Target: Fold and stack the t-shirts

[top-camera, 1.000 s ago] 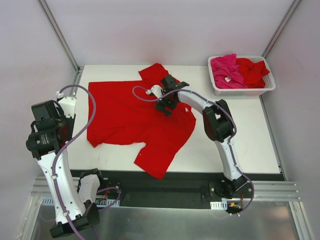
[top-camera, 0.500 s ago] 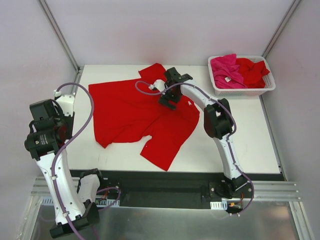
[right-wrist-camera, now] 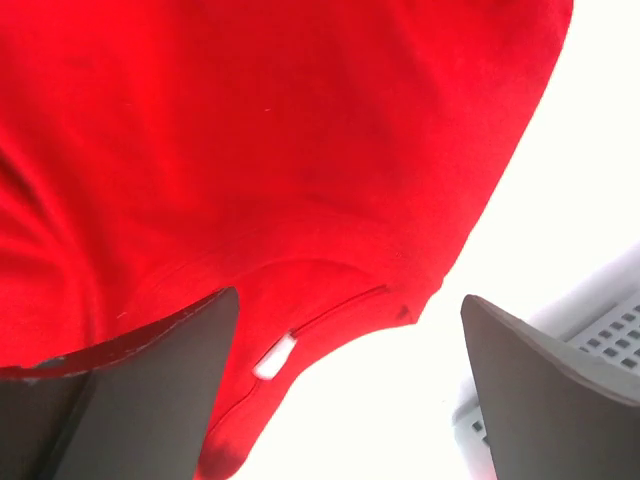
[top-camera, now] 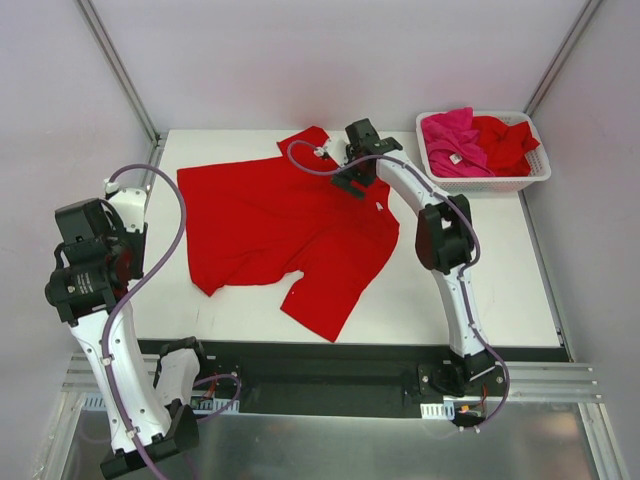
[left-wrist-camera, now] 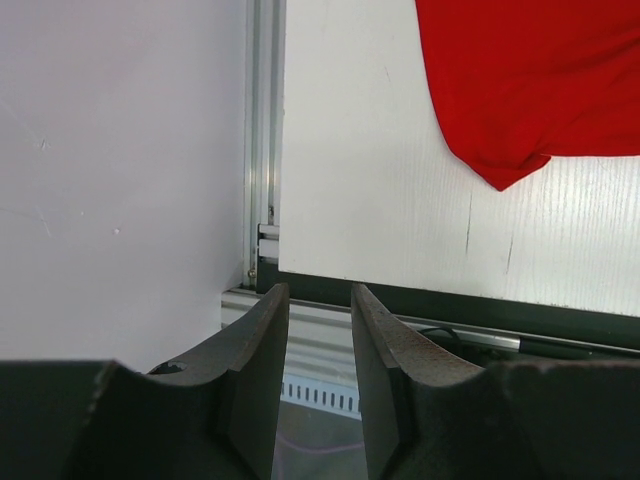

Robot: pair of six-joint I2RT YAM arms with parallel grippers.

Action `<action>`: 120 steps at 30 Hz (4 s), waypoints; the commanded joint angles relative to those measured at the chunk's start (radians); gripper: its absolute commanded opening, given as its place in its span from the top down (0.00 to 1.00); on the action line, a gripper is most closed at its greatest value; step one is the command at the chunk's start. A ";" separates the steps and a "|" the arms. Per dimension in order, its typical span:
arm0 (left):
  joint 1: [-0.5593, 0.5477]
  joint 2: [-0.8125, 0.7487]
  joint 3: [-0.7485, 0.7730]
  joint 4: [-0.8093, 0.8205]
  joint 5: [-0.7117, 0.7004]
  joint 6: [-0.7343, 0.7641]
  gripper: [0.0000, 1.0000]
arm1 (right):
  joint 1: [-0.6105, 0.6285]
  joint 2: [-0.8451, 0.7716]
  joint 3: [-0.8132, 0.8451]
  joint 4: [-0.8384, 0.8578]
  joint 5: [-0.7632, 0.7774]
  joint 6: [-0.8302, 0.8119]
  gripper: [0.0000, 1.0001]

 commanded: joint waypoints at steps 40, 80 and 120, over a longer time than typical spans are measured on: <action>0.010 -0.033 0.048 -0.118 0.021 -0.029 0.69 | 0.024 0.140 -0.127 0.813 0.531 -0.613 0.04; 0.009 0.046 0.183 -0.199 0.040 -0.032 0.68 | 0.056 -0.545 -0.822 0.328 -0.106 0.409 0.04; 0.010 0.003 0.209 -0.213 0.060 -0.073 0.68 | 0.078 -0.466 -0.944 -0.169 -0.002 0.110 0.02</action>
